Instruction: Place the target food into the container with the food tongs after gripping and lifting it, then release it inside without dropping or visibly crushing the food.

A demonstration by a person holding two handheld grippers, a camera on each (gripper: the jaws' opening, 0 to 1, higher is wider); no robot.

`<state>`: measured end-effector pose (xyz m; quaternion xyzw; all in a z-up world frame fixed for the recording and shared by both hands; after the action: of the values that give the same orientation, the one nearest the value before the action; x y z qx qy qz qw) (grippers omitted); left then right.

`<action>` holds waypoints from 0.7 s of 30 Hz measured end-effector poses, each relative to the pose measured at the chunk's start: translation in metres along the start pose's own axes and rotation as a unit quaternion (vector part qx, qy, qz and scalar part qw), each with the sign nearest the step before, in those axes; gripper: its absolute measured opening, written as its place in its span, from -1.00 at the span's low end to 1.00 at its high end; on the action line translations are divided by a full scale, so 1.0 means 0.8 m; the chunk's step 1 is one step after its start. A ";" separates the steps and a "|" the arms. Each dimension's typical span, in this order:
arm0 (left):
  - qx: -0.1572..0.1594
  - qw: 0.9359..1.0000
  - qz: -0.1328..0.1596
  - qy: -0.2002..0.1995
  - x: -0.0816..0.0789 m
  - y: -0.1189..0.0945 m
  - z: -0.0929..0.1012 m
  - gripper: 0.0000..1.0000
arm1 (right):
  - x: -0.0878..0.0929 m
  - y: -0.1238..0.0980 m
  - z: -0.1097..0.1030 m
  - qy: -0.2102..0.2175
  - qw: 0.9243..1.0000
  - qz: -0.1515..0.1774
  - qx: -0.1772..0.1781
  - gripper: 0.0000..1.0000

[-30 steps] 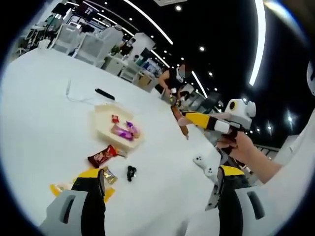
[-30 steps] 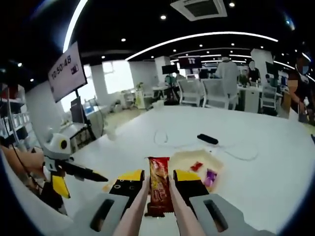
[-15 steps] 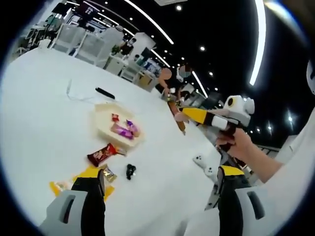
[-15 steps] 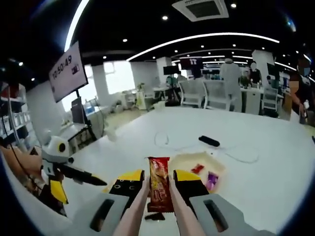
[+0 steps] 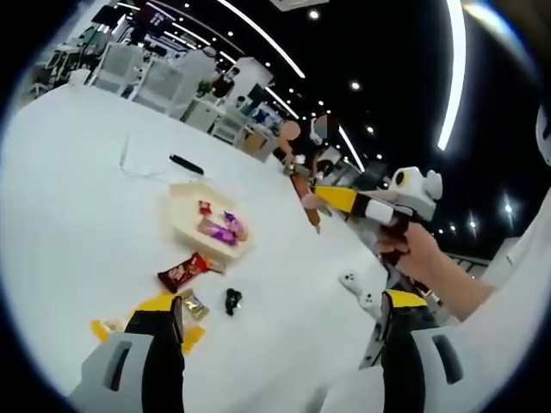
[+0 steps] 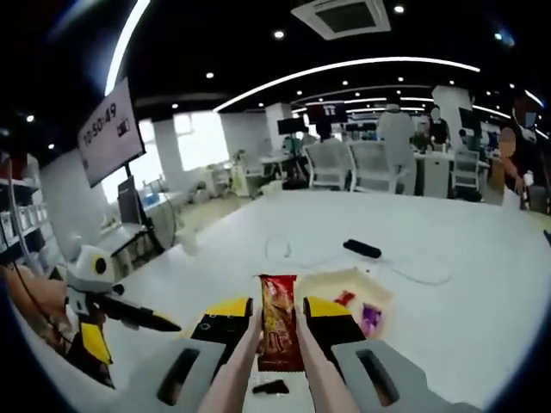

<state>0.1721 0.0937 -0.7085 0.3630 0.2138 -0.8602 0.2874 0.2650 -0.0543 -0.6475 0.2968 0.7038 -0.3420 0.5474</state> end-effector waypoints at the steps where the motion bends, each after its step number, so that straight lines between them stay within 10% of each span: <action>1: 0.000 1.000 0.000 0.000 0.000 0.000 -0.001 0.92 | 0.000 0.001 0.000 0.000 1.000 0.001 0.001 -0.56; 21: 0.004 1.000 0.009 -0.002 -0.005 -0.009 -0.002 0.91 | -0.003 0.017 0.006 0.007 1.000 0.016 0.026 -0.56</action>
<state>0.1705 0.1013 -0.7052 0.3647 0.2066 -0.8589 0.2944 0.2788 -0.0506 -0.6480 0.3247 0.6935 -0.3489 0.5403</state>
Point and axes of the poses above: the point that each gripper's makers call its tool centre point, and the gripper's own axes: y roughly forward along the fingers, z roughly to its right, x roughly out of its underside, the point moved 3 cm from there along -y, roughly backward along the fingers, and after that the axes turned 12 degrees about z, right-handed, at the moved point
